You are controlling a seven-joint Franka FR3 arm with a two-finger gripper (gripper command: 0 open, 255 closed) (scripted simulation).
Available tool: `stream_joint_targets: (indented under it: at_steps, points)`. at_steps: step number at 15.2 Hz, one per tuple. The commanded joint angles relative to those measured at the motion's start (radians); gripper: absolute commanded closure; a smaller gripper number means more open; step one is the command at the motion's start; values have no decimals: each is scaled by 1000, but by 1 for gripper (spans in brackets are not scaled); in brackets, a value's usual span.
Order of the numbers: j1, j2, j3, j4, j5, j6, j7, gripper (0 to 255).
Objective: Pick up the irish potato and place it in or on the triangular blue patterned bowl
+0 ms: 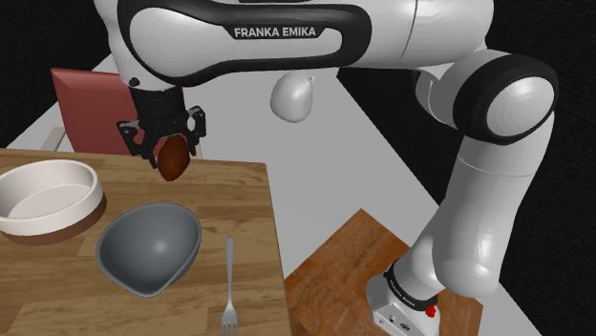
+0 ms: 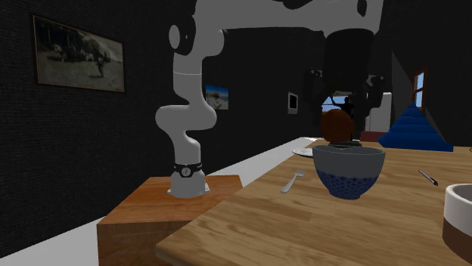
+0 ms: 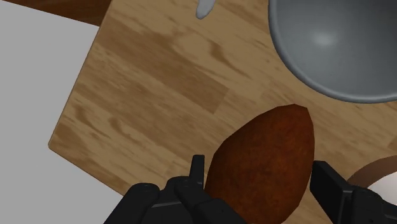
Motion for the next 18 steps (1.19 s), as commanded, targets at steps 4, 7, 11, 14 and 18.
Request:
stream_joint_targets:
  at_steps: [4,7,11,14,18]
  points:
    - [8,0,3,68,2,-68,-4,255]
    - [12,2,4,102,2,-100,-6,255]
    - [55,-37,33,49,17,-89,71,255]
    - [91,-54,55,25,24,-87,131,255]
    - [145,-63,84,13,29,-89,215,255]
